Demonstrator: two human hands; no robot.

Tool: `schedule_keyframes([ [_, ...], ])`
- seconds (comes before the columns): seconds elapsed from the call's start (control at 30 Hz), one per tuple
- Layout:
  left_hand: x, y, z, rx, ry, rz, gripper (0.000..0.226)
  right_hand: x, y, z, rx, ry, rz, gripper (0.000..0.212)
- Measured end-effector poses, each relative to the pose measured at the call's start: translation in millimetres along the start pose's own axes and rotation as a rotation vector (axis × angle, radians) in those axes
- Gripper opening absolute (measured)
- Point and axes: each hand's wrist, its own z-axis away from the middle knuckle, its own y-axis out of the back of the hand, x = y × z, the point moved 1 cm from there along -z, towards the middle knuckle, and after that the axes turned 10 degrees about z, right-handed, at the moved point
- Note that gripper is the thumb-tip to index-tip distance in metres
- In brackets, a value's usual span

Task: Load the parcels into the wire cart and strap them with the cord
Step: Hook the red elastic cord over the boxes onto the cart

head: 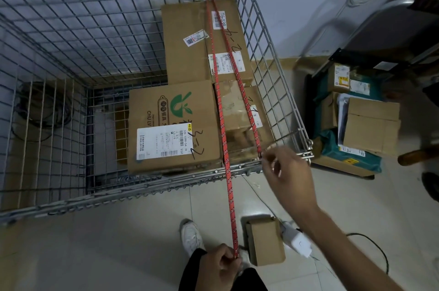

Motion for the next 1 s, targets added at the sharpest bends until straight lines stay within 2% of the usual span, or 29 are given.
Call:
schedule_keyframes([
  [0.03,-2.5,-3.7,2.7,0.001,-0.022,-0.021,0.035,-2.0,-2.1,27.1,-0.038,-0.004,-0.065,0.003],
  [0.1,-0.9,-11.2,10.8,-0.016,0.007,-0.033,0.044,-4.7,-17.8,80.3,-0.258,-0.079,-0.099,0.008],
  [0.17,4.1,-15.8,13.6,-0.007,0.022,-0.016,0.035,-4.5,-43.3,122.6,-0.551,-0.119,-0.060,0.037],
  [0.23,9.0,-16.7,9.6,-0.004,-0.001,-0.054,0.016,-6.0,-66.2,145.5,-0.719,-0.154,-0.100,0.058],
  [0.27,5.7,-16.2,5.0,0.006,-0.025,-0.078,0.012,-6.3,-73.6,148.6,-0.726,-0.164,-0.125,0.058],
  [0.33,0.7,-18.5,-5.8,0.030,-0.062,-0.105,0.015,-7.0,-83.4,144.1,-0.667,-0.216,-0.146,0.039],
  [0.4,-0.2,-22.0,-18.9,0.068,-0.053,-0.136,0.014,-5.7,-83.0,131.3,-0.589,-0.242,-0.058,0.023],
  [0.47,1.9,-24.2,-31.5,0.063,-0.062,-0.166,0.013,-1.5,-81.8,122.4,-0.571,-0.199,0.045,0.023],
  [0.57,3.5,-25.3,-44.6,0.033,-0.042,-0.226,0.029,6.3,-85.7,116.4,-0.541,-0.191,0.067,0.024],
  [0.6,3.1,-26.0,-47.3,0.009,-0.036,-0.235,0.030,6.8,-85.7,115.5,-0.531,-0.199,0.066,0.022],
  [0.67,14.7,-21.2,-43.8,-0.044,0.006,-0.297,0.010,7.7,-85.3,113.8,-0.502,-0.217,0.057,0.018],
  [0.73,38.1,-1.9,-32.1,-0.018,-0.039,-0.382,0.016,12.4,-83.2,114.0,-0.470,-0.243,-0.021,0.011],
  [0.83,111.6,54.4,5.1,0.157,-0.350,-0.160,0.004,15.7,-77.6,121.7,-0.437,-0.253,-0.171,0.015],
  [0.9,158.9,98.1,16.1,0.395,-0.505,-0.109,0.019,9.2,-69.8,129.7,-0.354,-0.196,-0.165,0.013],
  [0.97,187.3,135.3,4.3,0.656,-0.523,-0.193,0.023,-1.3,-60.0,135.2,-0.272,-0.153,-0.147,0.015],
  [1.0,195.3,150.3,-10.3,0.726,-0.468,-0.263,0.029,-4.9,-55.9,136.2,-0.241,-0.142,-0.137,0.016],
])
